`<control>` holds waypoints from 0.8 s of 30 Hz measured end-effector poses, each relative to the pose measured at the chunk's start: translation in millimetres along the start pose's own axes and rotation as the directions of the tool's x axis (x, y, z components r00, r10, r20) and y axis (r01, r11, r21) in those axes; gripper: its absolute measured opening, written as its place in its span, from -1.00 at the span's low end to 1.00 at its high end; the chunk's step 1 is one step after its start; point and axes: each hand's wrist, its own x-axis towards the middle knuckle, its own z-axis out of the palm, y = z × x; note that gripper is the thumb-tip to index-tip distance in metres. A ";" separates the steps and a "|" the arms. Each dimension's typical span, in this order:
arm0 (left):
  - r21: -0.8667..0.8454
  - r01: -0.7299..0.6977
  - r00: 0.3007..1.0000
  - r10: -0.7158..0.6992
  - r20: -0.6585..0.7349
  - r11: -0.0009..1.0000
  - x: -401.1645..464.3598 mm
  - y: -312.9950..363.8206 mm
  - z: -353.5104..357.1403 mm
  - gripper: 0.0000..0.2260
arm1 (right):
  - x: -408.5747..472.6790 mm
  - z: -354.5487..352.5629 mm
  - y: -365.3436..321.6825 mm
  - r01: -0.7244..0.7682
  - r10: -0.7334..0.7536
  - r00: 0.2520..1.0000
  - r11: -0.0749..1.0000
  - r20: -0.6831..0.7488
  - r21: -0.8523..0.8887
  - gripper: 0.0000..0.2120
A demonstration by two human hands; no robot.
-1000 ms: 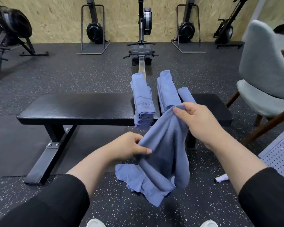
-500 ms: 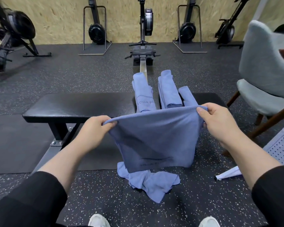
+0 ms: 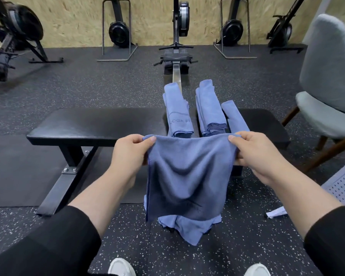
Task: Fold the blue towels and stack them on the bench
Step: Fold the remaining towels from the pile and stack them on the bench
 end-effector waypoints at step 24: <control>0.191 -0.239 0.961 0.204 0.188 0.952 -33.2 18.5 76.2 -0.85 | 3.8 65.8 -7.2 -0.007 -0.017 0.991 0.984 0.134 0.176 -0.77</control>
